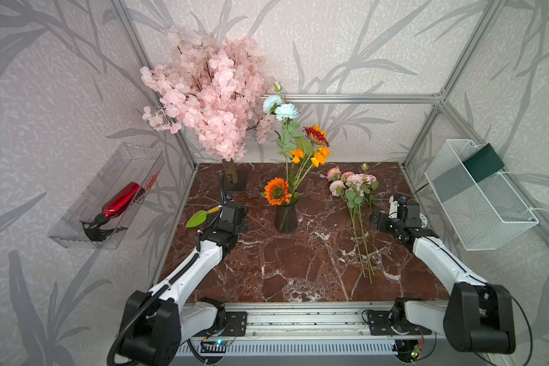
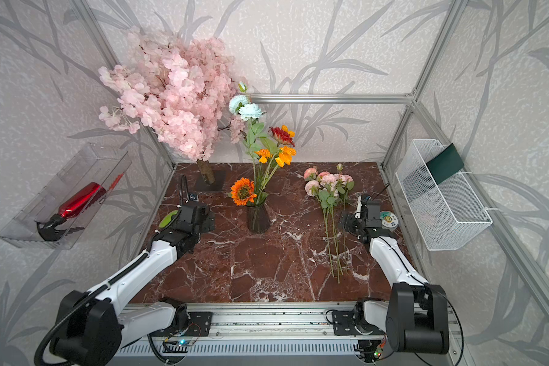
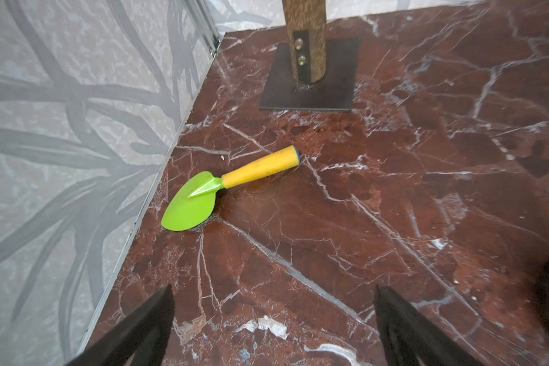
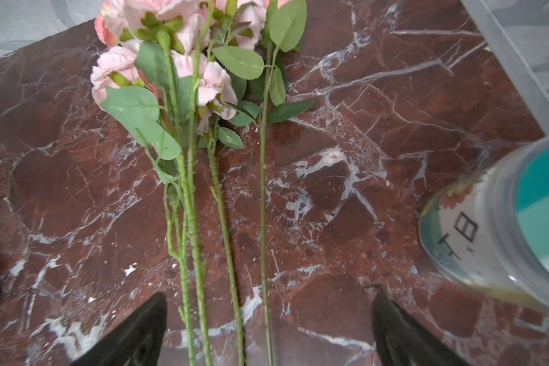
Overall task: Pick out pink flowers from the vase
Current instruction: Reset both arms
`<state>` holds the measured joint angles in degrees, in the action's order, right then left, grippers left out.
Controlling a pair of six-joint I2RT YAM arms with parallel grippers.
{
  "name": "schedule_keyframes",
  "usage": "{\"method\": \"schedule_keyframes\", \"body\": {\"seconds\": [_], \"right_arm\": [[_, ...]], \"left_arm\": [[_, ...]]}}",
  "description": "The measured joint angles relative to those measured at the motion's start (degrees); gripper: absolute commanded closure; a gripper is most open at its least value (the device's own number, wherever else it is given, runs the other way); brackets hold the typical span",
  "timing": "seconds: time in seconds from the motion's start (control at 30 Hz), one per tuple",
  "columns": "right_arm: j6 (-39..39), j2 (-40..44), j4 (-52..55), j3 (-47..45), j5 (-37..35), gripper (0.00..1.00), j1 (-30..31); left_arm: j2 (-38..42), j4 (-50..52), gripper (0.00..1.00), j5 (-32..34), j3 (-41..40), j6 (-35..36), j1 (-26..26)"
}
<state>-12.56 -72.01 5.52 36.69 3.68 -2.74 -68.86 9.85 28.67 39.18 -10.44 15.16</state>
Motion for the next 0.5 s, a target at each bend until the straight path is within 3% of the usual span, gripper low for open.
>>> {"method": "schedule_keyframes", "body": {"seconds": [0.3,0.5], "right_arm": [[4.2,-3.8,-30.4,-17.0,-1.0,0.01,0.7],[8.4,-10.2,-53.2,-20.4,-1.6,0.01,2.1]], "left_arm": [[-11.1,-21.2,0.01,-0.6,-7.0,4.2,-6.3],[-13.8,-38.8,0.01,-5.7,-12.8,8.8,-8.9]]}}
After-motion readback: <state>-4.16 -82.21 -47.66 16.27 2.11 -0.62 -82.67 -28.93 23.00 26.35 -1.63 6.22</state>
